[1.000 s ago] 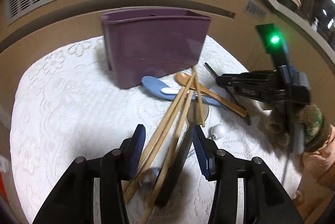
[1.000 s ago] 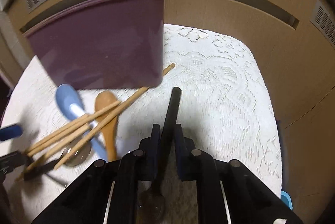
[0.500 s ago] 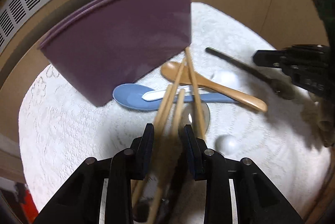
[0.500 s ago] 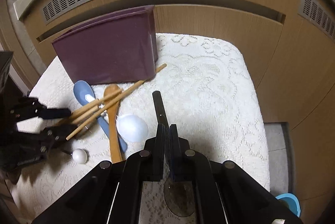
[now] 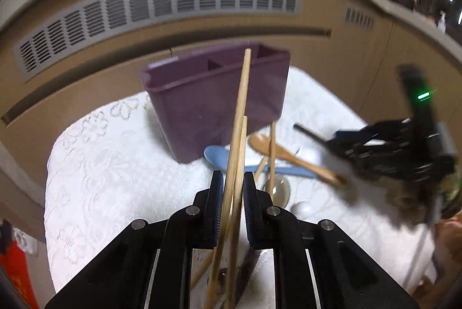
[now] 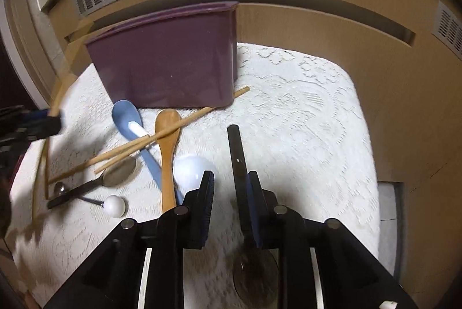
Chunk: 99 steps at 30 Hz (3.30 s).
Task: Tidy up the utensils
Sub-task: 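Grasp a metal spoon handle with the right tool while the left lifts the chopstick, then carry the chopstick and metal spoon up over the purple holder with both tools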
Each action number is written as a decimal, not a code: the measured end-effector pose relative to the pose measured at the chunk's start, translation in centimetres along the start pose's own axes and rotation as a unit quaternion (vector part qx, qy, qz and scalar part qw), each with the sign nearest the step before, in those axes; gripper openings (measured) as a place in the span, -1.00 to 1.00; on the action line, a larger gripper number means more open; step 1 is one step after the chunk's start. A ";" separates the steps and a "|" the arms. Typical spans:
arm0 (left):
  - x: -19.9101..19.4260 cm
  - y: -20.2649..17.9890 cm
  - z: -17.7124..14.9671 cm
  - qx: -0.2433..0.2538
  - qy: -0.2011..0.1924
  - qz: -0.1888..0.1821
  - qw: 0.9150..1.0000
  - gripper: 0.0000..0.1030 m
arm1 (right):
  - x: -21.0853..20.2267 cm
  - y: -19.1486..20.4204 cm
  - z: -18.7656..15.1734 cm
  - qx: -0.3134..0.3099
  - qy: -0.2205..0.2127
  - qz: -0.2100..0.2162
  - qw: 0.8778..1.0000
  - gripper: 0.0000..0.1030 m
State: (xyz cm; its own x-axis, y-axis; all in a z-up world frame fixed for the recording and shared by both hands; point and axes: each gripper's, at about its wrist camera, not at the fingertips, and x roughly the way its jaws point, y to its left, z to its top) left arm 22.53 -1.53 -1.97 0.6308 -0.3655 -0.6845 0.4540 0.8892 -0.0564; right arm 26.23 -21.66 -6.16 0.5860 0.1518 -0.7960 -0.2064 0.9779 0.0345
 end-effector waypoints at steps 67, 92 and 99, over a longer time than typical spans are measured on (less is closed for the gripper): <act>3.2 -4.2 -5.3 -0.023 0.156 0.033 0.987 -0.82 | -13.6 6.4 -4.5 -0.010 -0.102 0.057 0.993 -0.78; -21.0 -2.0 13.7 -0.023 -0.300 0.057 0.952 -0.89 | -26.4 6.6 9.9 -0.030 -0.343 0.092 0.934 -0.78; -19.0 0.5 19.9 -0.022 -0.314 0.056 0.948 -0.89 | -22.3 6.0 16.8 -0.021 -0.368 0.084 0.926 -0.78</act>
State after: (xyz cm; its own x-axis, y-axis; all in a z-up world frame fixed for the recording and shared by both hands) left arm 23.26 0.37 25.46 0.9296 -0.3478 -0.1220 0.3444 0.9376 -0.0488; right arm 25.12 -16.80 22.00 0.9147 0.3734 -0.1543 -0.3644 0.9274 0.0844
